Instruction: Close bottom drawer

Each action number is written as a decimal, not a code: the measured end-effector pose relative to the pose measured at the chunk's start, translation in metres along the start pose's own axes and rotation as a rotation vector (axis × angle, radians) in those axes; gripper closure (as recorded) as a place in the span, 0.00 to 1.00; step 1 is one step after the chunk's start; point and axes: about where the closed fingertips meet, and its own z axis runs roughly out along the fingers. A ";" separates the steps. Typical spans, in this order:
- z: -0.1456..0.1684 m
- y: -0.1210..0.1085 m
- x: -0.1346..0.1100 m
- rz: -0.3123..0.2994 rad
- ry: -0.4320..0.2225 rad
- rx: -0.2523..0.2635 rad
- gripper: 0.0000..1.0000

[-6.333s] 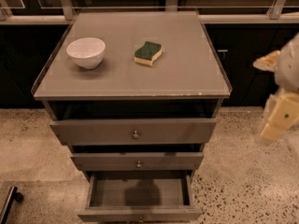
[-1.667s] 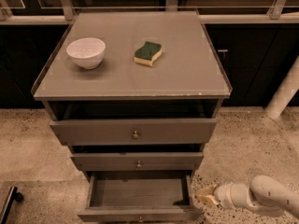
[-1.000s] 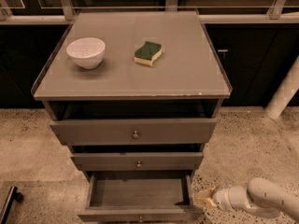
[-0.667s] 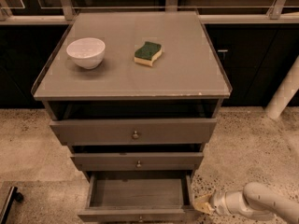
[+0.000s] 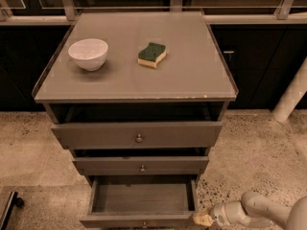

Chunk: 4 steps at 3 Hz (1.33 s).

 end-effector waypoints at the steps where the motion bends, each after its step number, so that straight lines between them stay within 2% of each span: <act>1: 0.020 -0.004 0.015 0.041 0.027 -0.043 1.00; 3: 0.046 -0.011 0.039 0.076 0.063 -0.052 1.00; 4: 0.050 -0.016 0.037 0.062 0.046 -0.044 1.00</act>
Offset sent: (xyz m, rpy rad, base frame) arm -0.0240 0.0135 -0.0578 -0.0005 0.1418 0.0208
